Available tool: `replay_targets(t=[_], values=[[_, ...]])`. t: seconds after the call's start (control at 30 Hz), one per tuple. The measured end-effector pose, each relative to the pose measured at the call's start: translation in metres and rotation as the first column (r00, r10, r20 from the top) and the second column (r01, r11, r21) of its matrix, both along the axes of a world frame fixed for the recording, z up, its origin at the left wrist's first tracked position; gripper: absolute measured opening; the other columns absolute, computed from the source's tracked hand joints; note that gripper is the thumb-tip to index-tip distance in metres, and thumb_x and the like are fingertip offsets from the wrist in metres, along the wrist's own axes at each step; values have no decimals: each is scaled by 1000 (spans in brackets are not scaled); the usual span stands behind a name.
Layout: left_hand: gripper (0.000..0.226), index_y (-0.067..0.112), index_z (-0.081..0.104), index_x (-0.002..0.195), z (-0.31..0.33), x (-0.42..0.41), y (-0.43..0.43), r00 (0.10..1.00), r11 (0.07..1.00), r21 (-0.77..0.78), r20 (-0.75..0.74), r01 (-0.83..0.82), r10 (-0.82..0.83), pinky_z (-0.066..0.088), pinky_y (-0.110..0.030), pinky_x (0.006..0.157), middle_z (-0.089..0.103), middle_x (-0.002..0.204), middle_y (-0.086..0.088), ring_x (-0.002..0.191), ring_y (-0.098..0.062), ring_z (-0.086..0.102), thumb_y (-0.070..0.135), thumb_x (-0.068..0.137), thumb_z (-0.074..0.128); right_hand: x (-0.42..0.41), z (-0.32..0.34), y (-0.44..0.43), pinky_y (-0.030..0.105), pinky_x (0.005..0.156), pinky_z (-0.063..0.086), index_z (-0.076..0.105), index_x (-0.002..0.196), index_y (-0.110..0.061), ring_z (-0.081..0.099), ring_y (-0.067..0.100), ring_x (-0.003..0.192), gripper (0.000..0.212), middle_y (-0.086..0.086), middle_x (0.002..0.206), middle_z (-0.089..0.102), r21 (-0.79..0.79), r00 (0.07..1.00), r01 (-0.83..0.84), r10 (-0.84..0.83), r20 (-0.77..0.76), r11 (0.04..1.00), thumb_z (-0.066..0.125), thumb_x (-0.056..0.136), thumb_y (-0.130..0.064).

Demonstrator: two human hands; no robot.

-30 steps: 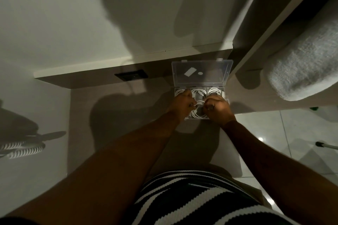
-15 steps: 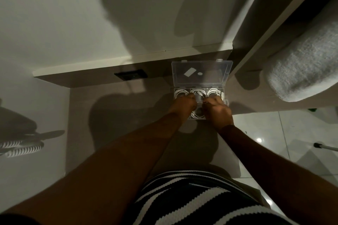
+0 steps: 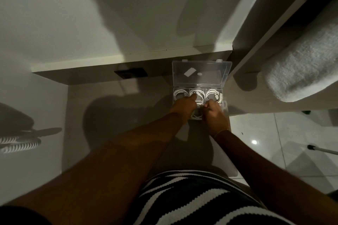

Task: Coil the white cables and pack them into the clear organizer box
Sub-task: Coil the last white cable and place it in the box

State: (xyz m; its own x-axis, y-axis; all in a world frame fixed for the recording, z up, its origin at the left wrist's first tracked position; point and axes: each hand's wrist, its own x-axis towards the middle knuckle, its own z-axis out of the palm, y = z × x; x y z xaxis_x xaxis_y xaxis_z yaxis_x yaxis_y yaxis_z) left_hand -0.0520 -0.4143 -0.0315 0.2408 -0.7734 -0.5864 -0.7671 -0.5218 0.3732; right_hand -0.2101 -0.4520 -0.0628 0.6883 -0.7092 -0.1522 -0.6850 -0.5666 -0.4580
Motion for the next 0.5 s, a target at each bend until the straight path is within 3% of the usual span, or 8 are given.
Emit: replay_targets(t=[0.07,0.13,0.27,0.4,0.5], values=[[56,15,38,154,-3,-5,2,1000,999,31,-18,-15,16,52,-50,105,56,145,-25,129,-44,59,22,102,58,5,-1,2,52,93,55,64,105,-2,61,35,101,19,19,109,63,66,999,17,-20,47,998,51,104,-16],[56,16,41,152,-7,-7,6,1000,1000,24,3,-9,9,52,-51,107,53,146,-25,130,-45,58,26,101,61,5,4,4,45,98,54,73,109,-1,63,36,107,15,20,112,68,121,999,28,-33,40,992,65,99,-8],[31,11,64,132,-11,4,20,978,970,-132,65,205,-198,52,-43,104,60,136,-15,128,-34,60,20,102,60,-5,8,-1,49,94,60,79,113,-3,71,40,104,27,21,109,78,54,990,-18,10,141,998,79,86,-4],[43,14,57,149,-13,17,37,961,922,-273,43,275,-274,39,-33,122,54,155,-11,143,-26,51,10,106,57,-10,8,-2,45,92,59,80,112,-13,71,34,103,19,13,106,80,18,996,-46,45,80,999,73,94,-12],[49,16,49,156,-11,15,38,968,926,-284,39,250,-249,36,-34,126,48,161,-11,149,-27,47,10,108,54,-16,11,-3,42,89,59,79,115,-23,69,30,105,20,7,107,79,4,999,-48,48,26,999,70,97,-23]])
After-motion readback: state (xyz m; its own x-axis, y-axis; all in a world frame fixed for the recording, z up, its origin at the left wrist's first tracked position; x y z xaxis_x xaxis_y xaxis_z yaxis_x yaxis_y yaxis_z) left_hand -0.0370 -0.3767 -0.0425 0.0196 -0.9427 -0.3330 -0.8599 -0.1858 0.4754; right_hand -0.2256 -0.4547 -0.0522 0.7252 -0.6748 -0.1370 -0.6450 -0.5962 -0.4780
